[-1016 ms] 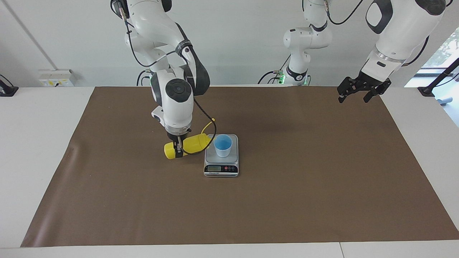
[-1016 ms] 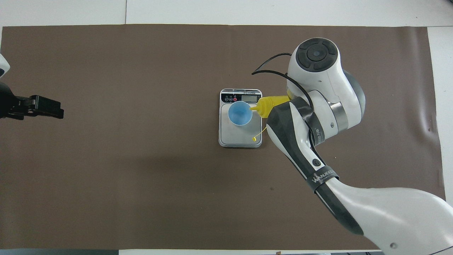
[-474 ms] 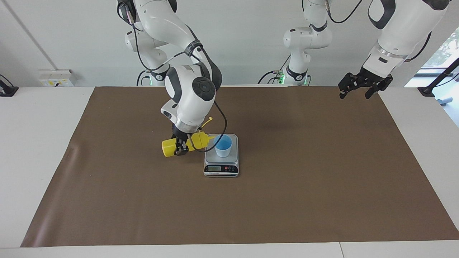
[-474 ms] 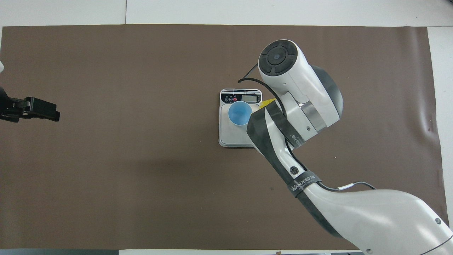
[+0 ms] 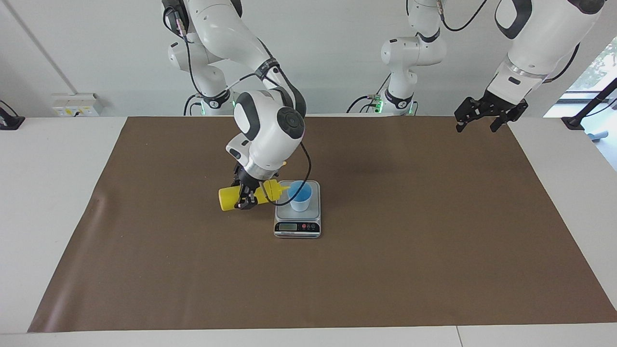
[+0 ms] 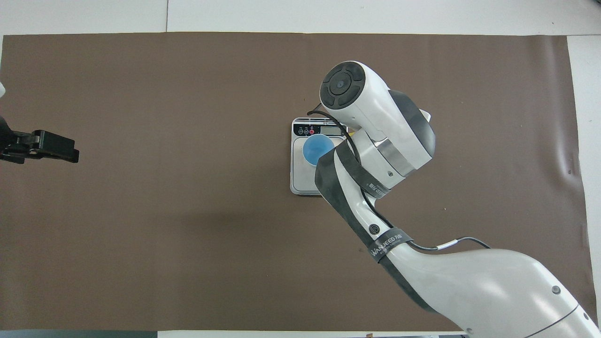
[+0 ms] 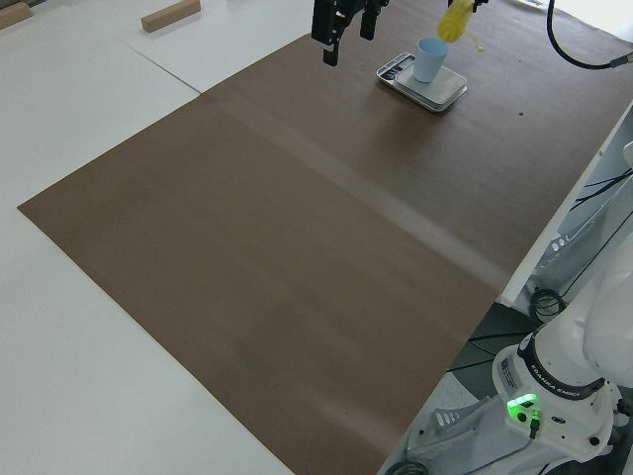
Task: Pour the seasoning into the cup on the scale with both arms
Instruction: 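Tilt the yellow bottle over the blue cup with the right gripper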
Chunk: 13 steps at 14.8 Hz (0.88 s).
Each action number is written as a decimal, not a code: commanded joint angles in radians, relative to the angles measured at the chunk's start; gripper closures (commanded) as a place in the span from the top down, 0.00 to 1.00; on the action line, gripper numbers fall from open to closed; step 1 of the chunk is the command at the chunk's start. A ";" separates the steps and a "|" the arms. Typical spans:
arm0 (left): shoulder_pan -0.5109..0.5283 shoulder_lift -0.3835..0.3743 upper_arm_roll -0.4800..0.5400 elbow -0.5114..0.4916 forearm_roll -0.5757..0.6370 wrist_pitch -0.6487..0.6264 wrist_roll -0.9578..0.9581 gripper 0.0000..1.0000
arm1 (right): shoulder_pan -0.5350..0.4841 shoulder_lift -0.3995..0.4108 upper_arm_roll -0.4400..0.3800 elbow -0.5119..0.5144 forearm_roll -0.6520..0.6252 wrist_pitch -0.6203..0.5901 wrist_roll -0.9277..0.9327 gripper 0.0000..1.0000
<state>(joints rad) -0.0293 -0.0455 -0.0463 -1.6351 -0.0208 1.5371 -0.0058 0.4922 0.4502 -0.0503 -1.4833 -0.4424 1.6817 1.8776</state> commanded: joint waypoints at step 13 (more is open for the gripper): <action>0.014 0.027 -0.004 0.067 0.016 -0.026 0.021 1.00 | 0.000 0.053 0.006 0.115 -0.019 -0.100 0.147 0.00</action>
<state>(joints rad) -0.0253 -0.0373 -0.0461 -1.6089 -0.0196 1.5370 -0.0037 0.4922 0.4889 -0.0498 -1.4055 -0.4507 1.6115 1.9970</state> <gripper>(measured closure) 0.000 0.352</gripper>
